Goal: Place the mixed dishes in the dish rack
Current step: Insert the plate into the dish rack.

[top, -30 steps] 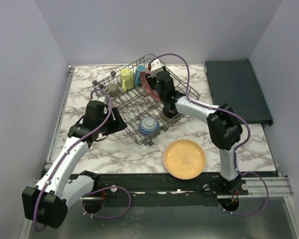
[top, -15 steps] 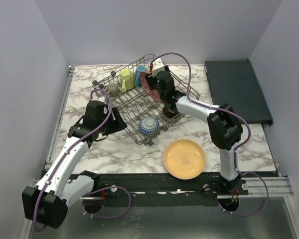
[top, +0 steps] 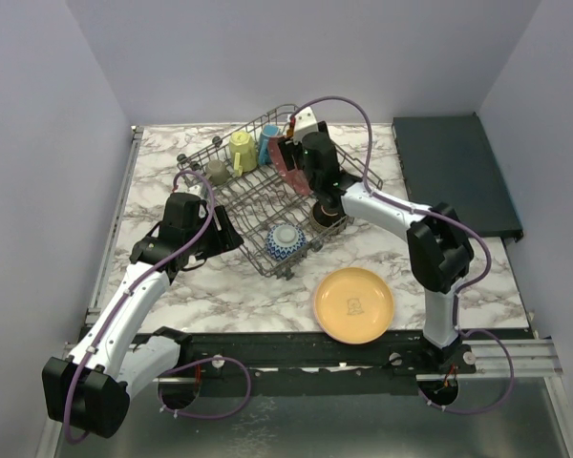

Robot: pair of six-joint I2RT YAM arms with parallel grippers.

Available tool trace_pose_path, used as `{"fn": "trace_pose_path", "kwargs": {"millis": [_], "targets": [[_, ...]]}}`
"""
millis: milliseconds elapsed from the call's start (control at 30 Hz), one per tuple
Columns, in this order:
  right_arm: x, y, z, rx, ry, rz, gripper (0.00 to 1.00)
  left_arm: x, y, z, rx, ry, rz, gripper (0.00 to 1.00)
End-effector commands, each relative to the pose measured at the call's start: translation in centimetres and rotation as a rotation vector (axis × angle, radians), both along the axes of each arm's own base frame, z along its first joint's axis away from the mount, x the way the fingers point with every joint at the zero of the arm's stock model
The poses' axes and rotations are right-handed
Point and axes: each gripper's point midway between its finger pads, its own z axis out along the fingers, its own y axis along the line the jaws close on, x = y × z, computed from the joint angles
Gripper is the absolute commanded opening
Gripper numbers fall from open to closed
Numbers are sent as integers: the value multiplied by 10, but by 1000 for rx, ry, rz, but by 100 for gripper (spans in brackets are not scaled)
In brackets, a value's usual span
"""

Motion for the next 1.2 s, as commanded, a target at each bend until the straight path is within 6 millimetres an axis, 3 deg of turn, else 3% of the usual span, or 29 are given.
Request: {"fn": "trace_pose_path", "kwargs": {"millis": [0,167,300,433,533,833,1167], "targets": [[-15,2,45,55,-45,9,78,1,1,0,0,-12,-7,67],[-33,-6,63,90,-17,10,79,1,0,0,-1,-13,-10,67],[-56,-16,80,155,3,39,81,1,0,-1,-2,-11,-15,67],[-86,-26,85,215,83,70,87,0,-1,1,-5,-17,-19,67],[-111,-36,80,228,170,81,94,0,0,2,-7,-22,-18,67],[-199,-93,71,345,310,67,96,-2,-3,7,-19,-37,-30,67],[-281,-162,28,426,520,-117,100,-4,-3,11,-27,-53,-29,67]]}}
